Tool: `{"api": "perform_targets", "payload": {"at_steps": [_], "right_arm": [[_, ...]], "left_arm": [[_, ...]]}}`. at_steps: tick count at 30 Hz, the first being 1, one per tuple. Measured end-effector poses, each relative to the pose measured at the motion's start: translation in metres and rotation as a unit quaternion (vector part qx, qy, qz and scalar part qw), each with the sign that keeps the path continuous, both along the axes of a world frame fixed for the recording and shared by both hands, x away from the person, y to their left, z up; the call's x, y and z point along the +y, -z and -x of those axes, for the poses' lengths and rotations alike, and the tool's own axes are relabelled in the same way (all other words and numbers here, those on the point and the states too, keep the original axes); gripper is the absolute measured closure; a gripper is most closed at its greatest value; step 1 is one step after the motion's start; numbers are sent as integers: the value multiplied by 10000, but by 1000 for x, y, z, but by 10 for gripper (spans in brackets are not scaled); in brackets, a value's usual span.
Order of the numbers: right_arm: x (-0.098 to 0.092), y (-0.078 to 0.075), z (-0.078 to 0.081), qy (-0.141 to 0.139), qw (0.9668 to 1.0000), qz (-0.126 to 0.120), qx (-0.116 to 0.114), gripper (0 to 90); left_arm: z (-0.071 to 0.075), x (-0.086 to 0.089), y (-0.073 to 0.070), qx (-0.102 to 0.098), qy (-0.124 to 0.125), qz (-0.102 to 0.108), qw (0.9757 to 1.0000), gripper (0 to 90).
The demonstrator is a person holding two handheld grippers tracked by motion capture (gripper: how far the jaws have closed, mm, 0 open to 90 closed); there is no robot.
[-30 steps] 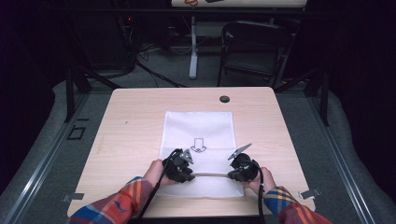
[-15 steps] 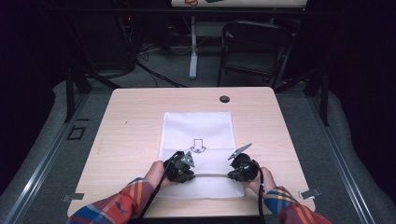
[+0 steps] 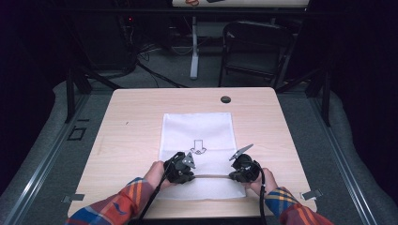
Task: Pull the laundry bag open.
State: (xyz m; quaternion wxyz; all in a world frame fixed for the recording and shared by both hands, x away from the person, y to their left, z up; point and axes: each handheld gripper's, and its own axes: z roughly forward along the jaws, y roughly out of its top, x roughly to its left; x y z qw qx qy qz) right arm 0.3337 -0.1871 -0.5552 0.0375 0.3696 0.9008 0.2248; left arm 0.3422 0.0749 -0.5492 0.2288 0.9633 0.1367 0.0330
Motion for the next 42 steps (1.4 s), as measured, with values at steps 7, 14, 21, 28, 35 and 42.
{"api": "perform_targets", "payload": {"at_steps": [7, 14, 21, 28, 35, 42], "right_arm": [[0, 0, 0, -1, 10000, 14, 2, 900], [0, 0, -1, -17, 10000, 19, 4, 900], [-1, 0, -1, -4, 10000, -71, 25, 900], [-2, 1, -2, -44, 9999, -98, 55, 900], [-2, 0, -3, -50, 9999, -94, 93, 900], [0, 0, -3, -76, 10000, -11, 51, 900]], "left_arm": [[-2, 10, 0, 104, -98, -27, 9999, 818], [-3, 28, -3, 288, -282, 75, 9992, 818], [-1, 30, -5, 309, -334, 66, 9989, 818], [2, 35, -6, 279, -385, 29, 9989, 817], [4, 45, -7, 239, -454, -113, 9986, 817], [4, 69, -10, 316, -767, 4, 9966, 817]]}}
